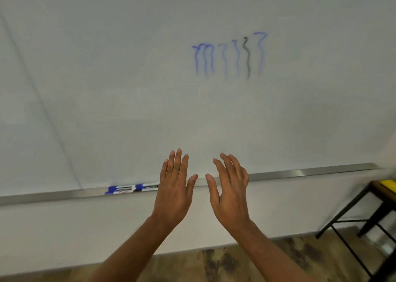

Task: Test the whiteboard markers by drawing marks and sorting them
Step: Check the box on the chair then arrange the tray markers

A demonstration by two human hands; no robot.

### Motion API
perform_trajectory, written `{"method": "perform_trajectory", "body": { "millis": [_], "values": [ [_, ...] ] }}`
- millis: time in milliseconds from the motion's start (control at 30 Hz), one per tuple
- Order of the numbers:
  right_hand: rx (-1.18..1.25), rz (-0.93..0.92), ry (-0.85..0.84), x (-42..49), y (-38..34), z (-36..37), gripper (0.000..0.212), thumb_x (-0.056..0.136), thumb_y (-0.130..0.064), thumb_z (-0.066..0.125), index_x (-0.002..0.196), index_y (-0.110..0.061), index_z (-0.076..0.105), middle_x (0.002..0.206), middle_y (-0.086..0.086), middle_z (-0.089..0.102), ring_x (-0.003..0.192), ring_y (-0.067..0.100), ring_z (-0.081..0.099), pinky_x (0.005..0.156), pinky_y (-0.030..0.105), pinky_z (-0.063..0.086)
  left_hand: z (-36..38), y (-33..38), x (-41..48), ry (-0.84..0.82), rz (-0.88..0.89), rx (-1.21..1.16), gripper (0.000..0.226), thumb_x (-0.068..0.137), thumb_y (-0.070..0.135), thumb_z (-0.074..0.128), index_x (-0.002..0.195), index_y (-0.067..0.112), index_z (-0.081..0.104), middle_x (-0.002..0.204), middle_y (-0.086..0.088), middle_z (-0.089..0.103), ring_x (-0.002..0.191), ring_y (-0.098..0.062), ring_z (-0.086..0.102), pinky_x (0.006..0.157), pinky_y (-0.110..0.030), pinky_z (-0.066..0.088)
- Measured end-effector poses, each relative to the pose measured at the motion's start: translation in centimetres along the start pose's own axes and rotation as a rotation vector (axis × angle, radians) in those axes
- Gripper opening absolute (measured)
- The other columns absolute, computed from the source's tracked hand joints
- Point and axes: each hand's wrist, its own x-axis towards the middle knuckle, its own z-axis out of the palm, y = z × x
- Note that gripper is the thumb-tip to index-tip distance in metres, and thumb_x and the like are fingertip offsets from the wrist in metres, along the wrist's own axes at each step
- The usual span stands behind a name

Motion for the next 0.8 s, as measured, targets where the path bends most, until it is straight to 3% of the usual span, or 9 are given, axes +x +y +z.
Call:
{"method": "perform_trajectory", "body": {
  "millis": [100,333,567,667,800],
  "values": [
    [-0.05,0.019,0.031,1.4,4.7,-4.4,0.05,0.102,-0.052,0.036,0.142,-0.025,0.048,0.156,0.002,0.043,0.148,0.022,0.031,0.115,0.056,0.031,2.6,6.2,2.7,0.017,0.062,-0.03,0.064,0.105,0.049,0.027,0.16,0.017,0.016,0.169,-0.001,0.004,0.155,-0.016,-0.003,0.125,-0.036,0.001],
    [-0.156,0.113,0.131,2.8,16.3,-15.4,0.046,0.101,-0.046,0.043,0.142,-0.025,0.048,0.158,-0.001,0.038,0.15,0.018,0.023,0.117,0.054,0.027,9.7,20.4,7.7,0.01,0.183,-0.152,0.064,0.105,0.052,0.027,0.159,0.018,0.021,0.168,0.0,0.008,0.155,-0.015,-0.001,0.126,-0.041,0.01],
    [-0.34,0.223,0.224,3.3,26.4,-23.7,0.042,0.102,-0.037,0.05,0.141,-0.022,0.049,0.158,-0.001,0.037,0.152,0.017,0.017,0.121,0.047,0.019,17.3,31.6,12.4,-0.032,0.352,-0.286,0.064,0.103,0.052,0.032,0.158,0.02,0.025,0.168,0.001,0.012,0.155,-0.012,0.0,0.124,-0.026,-0.006],
    [-0.432,0.291,0.249,3.5,30.8,-25.8,0.043,0.102,-0.039,0.049,0.143,-0.023,0.048,0.159,-0.002,0.034,0.153,0.016,0.015,0.123,0.044,0.013,21.3,35.4,14.4,-0.057,0.42,-0.343,0.065,0.103,0.053,0.032,0.157,0.019,0.026,0.167,-0.001,0.015,0.155,-0.014,0.002,0.124,-0.025,-0.004],
    [-0.539,0.383,0.295,4.2,36.6,-27.4,0.046,0.102,-0.041,0.047,0.145,-0.024,0.044,0.158,0.001,0.036,0.152,0.018,0.017,0.122,0.051,0.019,27.6,39.6,17.3,-0.098,0.505,-0.416,0.065,0.102,0.051,0.035,0.156,0.016,0.03,0.166,-0.003,0.019,0.155,-0.014,0.004,0.124,-0.026,-0.001]
  ]
}}
